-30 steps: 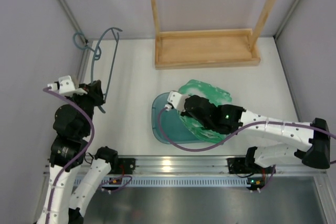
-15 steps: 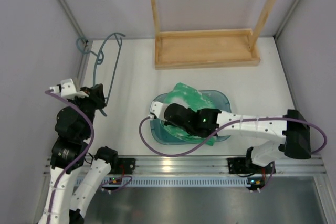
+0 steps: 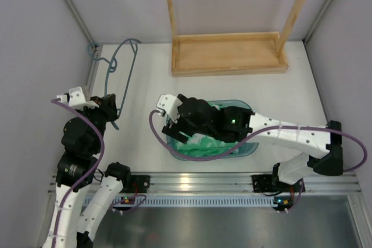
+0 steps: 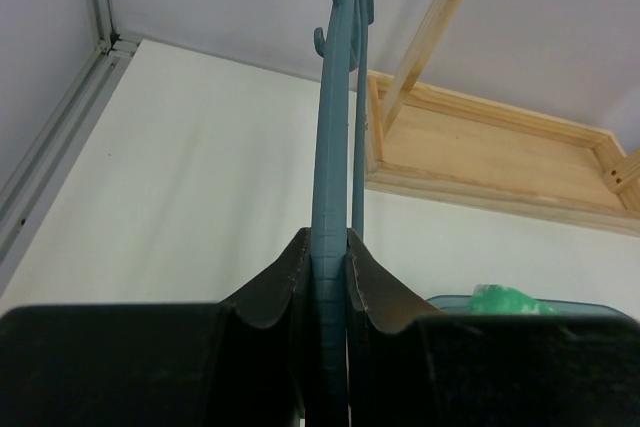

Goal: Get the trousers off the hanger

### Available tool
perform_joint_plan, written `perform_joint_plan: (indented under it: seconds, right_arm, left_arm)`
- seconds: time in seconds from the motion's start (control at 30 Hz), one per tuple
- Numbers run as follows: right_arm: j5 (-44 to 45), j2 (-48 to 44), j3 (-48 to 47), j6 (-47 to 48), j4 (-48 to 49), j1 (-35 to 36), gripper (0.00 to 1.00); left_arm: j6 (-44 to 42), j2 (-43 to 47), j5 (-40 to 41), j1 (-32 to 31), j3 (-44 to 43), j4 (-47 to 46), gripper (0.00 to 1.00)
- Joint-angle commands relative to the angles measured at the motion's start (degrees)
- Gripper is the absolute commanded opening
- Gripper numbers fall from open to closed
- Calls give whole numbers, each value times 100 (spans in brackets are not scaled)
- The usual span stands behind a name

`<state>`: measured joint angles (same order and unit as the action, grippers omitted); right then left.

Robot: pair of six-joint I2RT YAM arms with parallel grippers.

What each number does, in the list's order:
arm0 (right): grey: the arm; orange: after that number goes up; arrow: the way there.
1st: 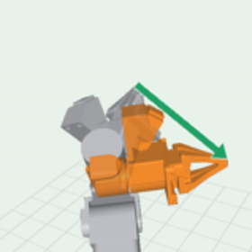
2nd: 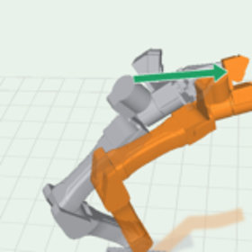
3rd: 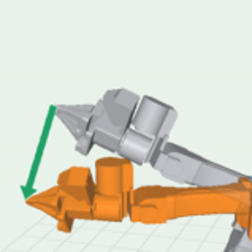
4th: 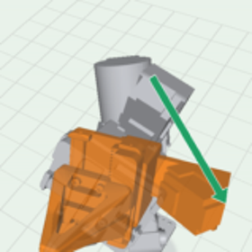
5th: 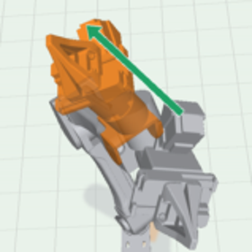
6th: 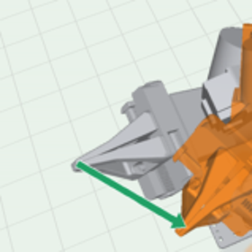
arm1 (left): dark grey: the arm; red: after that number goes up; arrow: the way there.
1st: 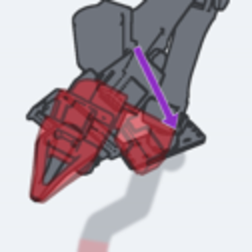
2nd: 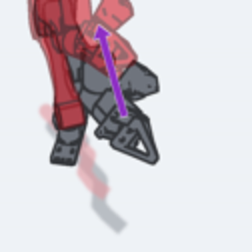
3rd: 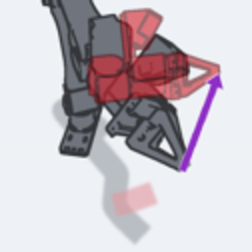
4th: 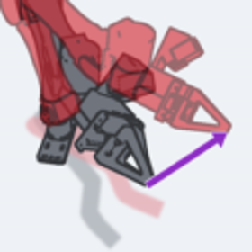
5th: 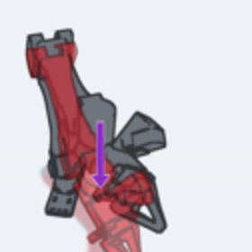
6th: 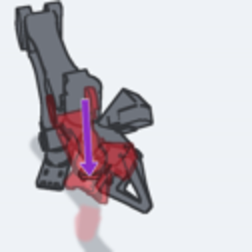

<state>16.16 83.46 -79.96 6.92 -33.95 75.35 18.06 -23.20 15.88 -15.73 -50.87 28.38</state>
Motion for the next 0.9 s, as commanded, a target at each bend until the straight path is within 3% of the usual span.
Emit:
perform_joint_plan:
  seconds: [0.0,0.1,0.13,0.2,0.23,0.33,0.4,0.43,0.53,0.6,0.63,0.67,0.87]
  right_arm:
    - [-255,-671,-713,-384,-445,85,79]
    - [61,-1084,-723,-594,-261,-11,58]
    - [-16,-1156,-601,-656,-252,-125,43]
    - [-166,-1323,-363,-963,-182,-632,28]
    - [-184,-1332,-110,-1112,-199,-784,15]
    - [-201,-1455,347,-1559,-191,-1381,0]
    - [-263,-1717,708,-1824,88,-1837,1]
    - [-237,-1832,823,-1895,221,-1962,7]
    - [62,-2219,1113,-2115,625,-2410,48]
    - [273,-2369,1211,-2360,741,-2708,70]
    - [343,-2422,1237,-2449,785,-2788,91]
    - [474,-2457,1281,-2519,855,-2867,98]
    - [1167,-2589,1492,-2643,961,-3526,100]
  left_arm:
    - [-75,-132,-6,34,-195,-69,0]
    - [-136,-237,12,26,-300,-70,0]
    - [-145,-264,12,26,-327,-61,0]
    - [-180,-343,29,26,-379,-70,0]
    - [-189,-378,38,26,-397,-61,0]
    - [-216,-536,-101,26,-485,-70,0]
    - [-233,-624,-260,26,-625,-61,0]
    - [-233,-746,-365,26,-695,-35,0]
    - [-268,-957,-603,34,-1020,71,0]
    - [-338,-1011,-700,26,-1274,176,0]
    - [-374,-1063,-770,26,-1363,211,0]
    - [-496,-1098,-918,26,-1451,264,0]
    - [-699,-1827,-1965,26,-2373,440,0]
